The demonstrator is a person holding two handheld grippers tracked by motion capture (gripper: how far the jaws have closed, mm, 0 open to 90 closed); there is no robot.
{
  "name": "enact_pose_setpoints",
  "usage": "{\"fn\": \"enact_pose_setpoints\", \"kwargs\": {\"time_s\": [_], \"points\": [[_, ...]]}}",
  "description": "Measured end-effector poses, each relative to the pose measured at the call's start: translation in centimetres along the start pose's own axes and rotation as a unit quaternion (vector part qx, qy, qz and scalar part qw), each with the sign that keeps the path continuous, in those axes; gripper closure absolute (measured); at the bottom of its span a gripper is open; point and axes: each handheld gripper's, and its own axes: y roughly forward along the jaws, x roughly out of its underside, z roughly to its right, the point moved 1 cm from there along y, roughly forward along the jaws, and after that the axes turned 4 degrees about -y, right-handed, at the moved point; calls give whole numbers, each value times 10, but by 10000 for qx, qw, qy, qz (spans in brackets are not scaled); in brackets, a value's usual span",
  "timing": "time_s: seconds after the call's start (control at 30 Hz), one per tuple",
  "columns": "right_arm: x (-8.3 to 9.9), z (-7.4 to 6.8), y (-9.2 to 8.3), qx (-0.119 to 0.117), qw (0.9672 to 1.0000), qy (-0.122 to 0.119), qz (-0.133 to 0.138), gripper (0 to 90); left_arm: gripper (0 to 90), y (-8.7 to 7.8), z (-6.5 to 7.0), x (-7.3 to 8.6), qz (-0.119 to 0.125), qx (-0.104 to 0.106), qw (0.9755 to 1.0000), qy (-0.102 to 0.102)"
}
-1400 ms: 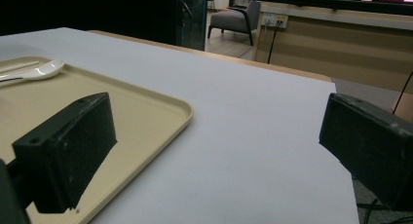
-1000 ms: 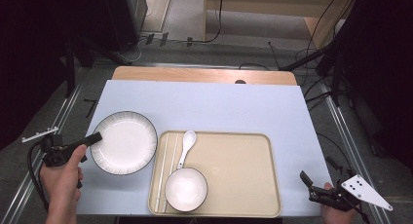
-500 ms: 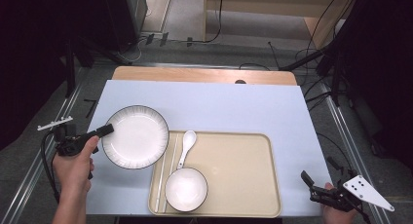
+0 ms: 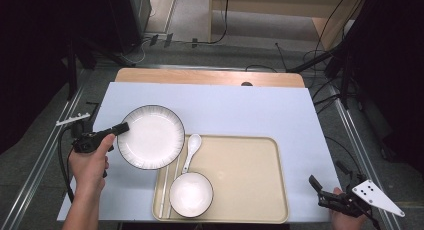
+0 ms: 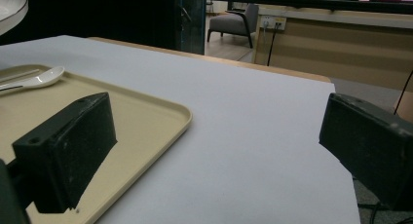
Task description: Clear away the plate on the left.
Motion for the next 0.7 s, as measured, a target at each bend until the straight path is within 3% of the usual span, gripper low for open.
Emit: {"fn": "enact_pose_setpoints", "kwargs": {"time_s": [0.27,0.7], "points": [[0,1,0,5,10000,38,8,2,853,17,11,-1,-113,157,9998,15],[-1,0,-1,27,10000,9,23,2,853,37,25,1,-196,214,9995,126]]}}
